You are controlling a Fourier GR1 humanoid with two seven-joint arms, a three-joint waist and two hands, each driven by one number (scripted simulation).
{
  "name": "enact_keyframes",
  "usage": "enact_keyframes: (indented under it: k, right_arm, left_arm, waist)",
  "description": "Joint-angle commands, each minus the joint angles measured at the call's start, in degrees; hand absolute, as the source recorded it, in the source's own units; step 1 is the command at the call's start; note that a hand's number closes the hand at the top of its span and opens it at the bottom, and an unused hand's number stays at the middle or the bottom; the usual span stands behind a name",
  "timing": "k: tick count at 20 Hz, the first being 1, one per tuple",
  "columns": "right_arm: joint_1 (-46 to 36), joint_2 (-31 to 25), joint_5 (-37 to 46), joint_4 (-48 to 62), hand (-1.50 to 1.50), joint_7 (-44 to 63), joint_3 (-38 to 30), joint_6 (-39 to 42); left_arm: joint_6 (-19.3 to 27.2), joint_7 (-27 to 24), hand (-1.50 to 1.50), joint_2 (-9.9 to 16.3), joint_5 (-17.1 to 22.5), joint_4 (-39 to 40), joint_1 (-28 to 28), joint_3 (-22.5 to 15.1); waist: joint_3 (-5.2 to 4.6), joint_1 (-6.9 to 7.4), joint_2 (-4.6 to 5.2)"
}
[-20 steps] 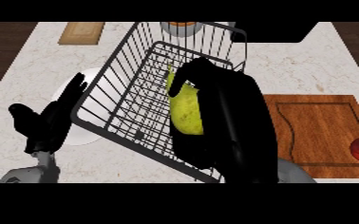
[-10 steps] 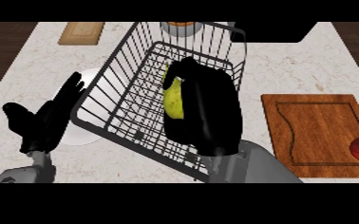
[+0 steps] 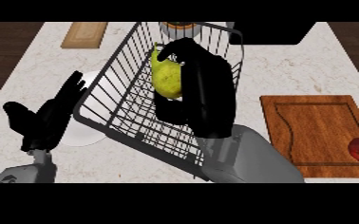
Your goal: Pick the pear from the cutting board and place it in the tiered basket
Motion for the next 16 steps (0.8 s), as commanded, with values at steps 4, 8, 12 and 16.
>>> enact_keyframes:
  k: [4, 8, 12, 16]
  right_arm:
    - [-6.6, 0.5, 1.0, 12.0, -1.50, -0.8, -1.0, -1.9]
    - [-5.2, 0.5, -1.8, 11.9, -1.50, -1.7, -0.5, -10.4]
    - [-5.5, 0.5, -6.3, 9.2, -1.50, 0.5, -2.1, -16.3]
    - [-5.4, 0.5, -11.5, 6.7, -1.50, -0.2, -5.4, -21.8]
  left_arm:
    - [-1.0, -0.3, 0.00, -0.1, 0.7, 0.1, 0.4, 0.1]
    - [-0.9, 1.2, 0.00, 0.5, 0.6, -3.2, 2.3, 0.5]
    - [0.5, -0.5, 0.00, -1.4, -1.3, -0.2, 1.3, -0.8]
    - [1.1, -1.7, 0.00, -0.9, -1.7, 4.6, -3.1, 0.7]
  waist:
    - [-0.44, 1.09, 1.74]
    - [-0.39, 1.20, 1.65]
    - [-0.38, 0.70, 1.67]
    - [-0.38, 0.16, 1.76]
